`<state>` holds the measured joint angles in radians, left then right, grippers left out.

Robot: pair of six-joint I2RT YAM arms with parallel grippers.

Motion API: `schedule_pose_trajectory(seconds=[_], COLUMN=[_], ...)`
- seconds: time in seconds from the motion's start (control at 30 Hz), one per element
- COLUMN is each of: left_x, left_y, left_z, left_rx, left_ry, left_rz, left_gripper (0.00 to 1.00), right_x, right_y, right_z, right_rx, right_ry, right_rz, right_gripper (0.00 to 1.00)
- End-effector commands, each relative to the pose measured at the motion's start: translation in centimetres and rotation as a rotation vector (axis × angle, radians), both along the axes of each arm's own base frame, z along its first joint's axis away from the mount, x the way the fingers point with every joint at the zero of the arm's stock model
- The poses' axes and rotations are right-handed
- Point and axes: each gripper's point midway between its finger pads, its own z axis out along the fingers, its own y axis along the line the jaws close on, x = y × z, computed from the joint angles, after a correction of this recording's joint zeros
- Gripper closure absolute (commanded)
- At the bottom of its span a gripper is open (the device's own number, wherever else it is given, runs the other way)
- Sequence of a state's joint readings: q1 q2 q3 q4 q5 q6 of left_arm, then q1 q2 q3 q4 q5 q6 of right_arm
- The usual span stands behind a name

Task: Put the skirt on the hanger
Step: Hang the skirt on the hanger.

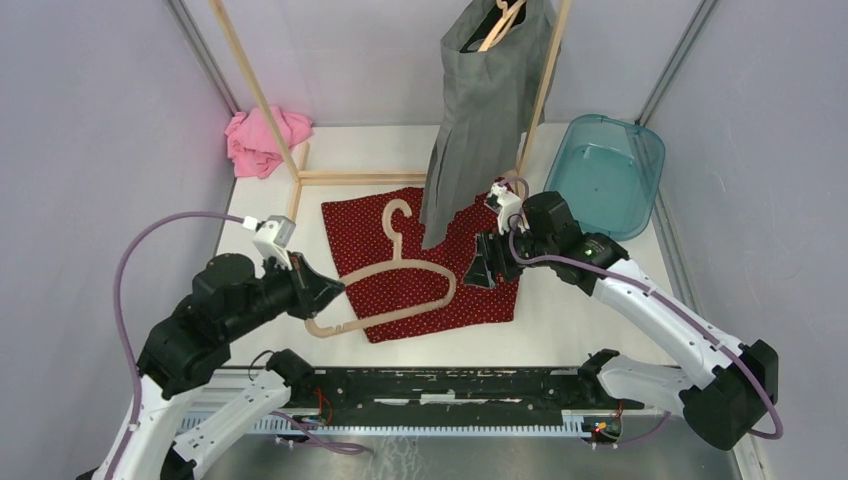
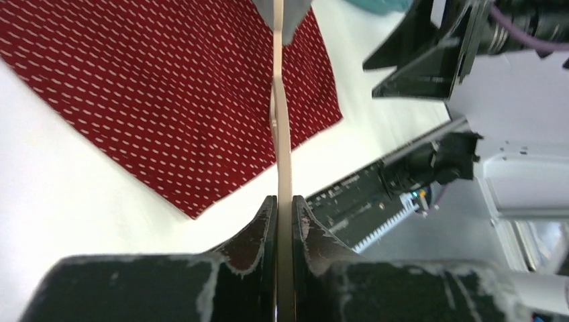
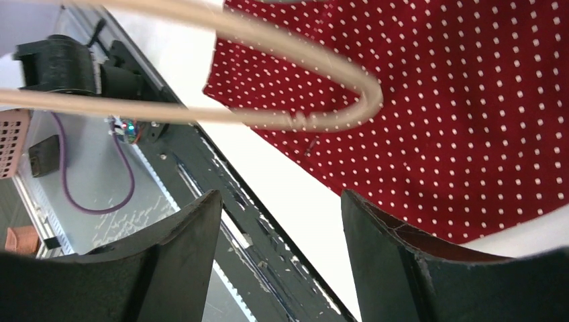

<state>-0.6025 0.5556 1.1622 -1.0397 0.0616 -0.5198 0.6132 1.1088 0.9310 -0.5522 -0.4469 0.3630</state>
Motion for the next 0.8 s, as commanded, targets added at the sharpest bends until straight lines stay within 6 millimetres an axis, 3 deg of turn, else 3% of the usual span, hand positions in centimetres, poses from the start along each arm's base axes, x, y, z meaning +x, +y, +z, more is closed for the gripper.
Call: schedule_pose_trajectory(seconds=[0.0, 0.27, 0.43, 0.77], left_x=[-1.7, -2.5, -2.4, -1.9], left_y=[-4.1, -7.2, -8.0, -8.6], left_z=[1.2, 2.0, 1.9, 1.0], left_rx=[-0.222, -0.39, -0.427, -0.436], left_ry=[0.025, -0.024, -0.031, -0.02], left_rz=[-0.176, -0.344, -0.376, -0.381], left_gripper=[0.93, 0.93, 0.93, 0.93], right_x=[0.9, 1.7, 1.4, -0.4], right_y=[2.1, 3.4, 3.9, 5.7], right_z=[4.6, 4.4, 3.4, 3.5], right_rx=[0.119, 0.142, 0.162, 0.282], right_ry=[-0.125, -0.144, -0.143, -0.111], right_rz=[0.083, 0.136, 0.164, 0.259], right_gripper=[0.29, 0.29, 0.28, 0.28])
